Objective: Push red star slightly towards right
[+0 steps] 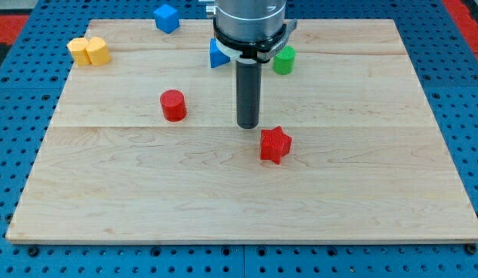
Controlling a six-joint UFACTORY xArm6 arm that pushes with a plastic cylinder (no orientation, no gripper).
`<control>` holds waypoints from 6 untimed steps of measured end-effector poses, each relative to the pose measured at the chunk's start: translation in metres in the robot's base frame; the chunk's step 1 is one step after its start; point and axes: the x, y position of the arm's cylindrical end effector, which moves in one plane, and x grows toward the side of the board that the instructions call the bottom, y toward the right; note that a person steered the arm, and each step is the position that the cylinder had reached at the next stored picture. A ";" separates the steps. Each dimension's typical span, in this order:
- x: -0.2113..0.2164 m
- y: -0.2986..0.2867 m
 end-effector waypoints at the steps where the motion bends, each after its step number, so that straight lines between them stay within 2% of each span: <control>1: 0.015 0.010; 2: 0.023 -0.001; 3: 0.061 0.013; 4: 0.065 0.061; 5: 0.065 0.136; 6: 0.056 0.163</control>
